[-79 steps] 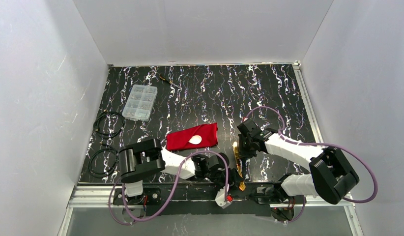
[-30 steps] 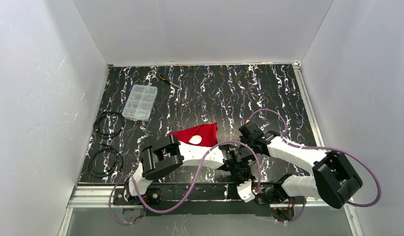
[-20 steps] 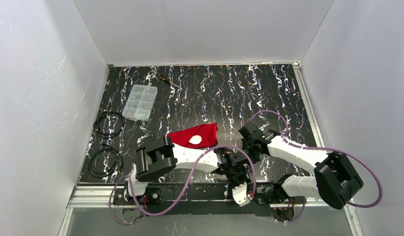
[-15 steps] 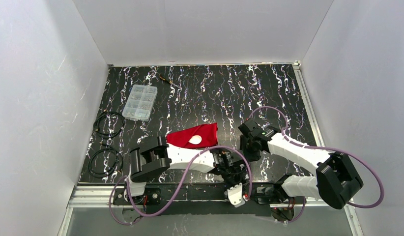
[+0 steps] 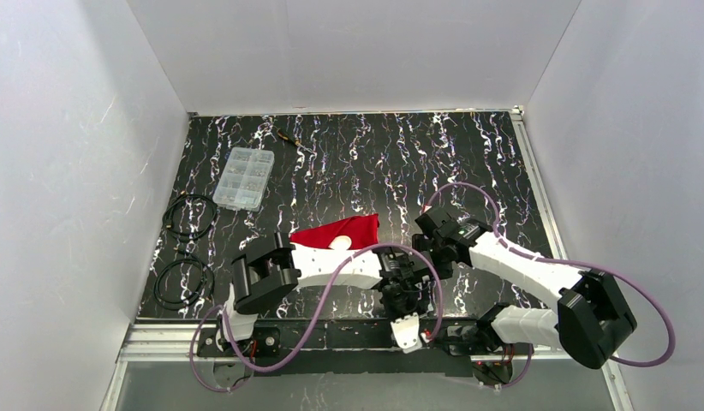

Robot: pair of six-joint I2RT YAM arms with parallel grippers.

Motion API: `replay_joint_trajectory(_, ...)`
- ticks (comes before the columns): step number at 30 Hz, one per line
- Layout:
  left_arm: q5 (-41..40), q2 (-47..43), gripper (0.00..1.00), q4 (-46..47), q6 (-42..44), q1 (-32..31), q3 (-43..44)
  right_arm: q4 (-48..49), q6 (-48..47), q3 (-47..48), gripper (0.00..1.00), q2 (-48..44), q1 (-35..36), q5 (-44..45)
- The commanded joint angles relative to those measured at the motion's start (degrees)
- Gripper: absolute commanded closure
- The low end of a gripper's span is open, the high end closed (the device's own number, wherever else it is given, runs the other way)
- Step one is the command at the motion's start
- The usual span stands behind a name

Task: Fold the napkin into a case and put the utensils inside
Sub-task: Move the knife to the corner of the board.

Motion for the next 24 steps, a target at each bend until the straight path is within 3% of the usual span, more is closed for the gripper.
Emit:
replay_joint_trajectory(1, 3.28, 2.20, 1.00, -9.23, 3.30, 0.16, 4.58, 2.67, -0.85, 1.98, 0.44, 0.93, 1.40, -3.75)
replay_joint_trajectory(13, 3.16, 2.27, 1.00, -8.29, 4.60, 0.16, 3.07, 7.14, 0.00, 5.31, 0.48, 11.70, 8.77, -5.03)
replay_joint_trajectory(24, 4.39, 3.41, 1.00, -8.70, 7.12, 0.16, 3.67, 6.67, -0.26, 6.79, 0.49, 12.36, 9.68, -4.34)
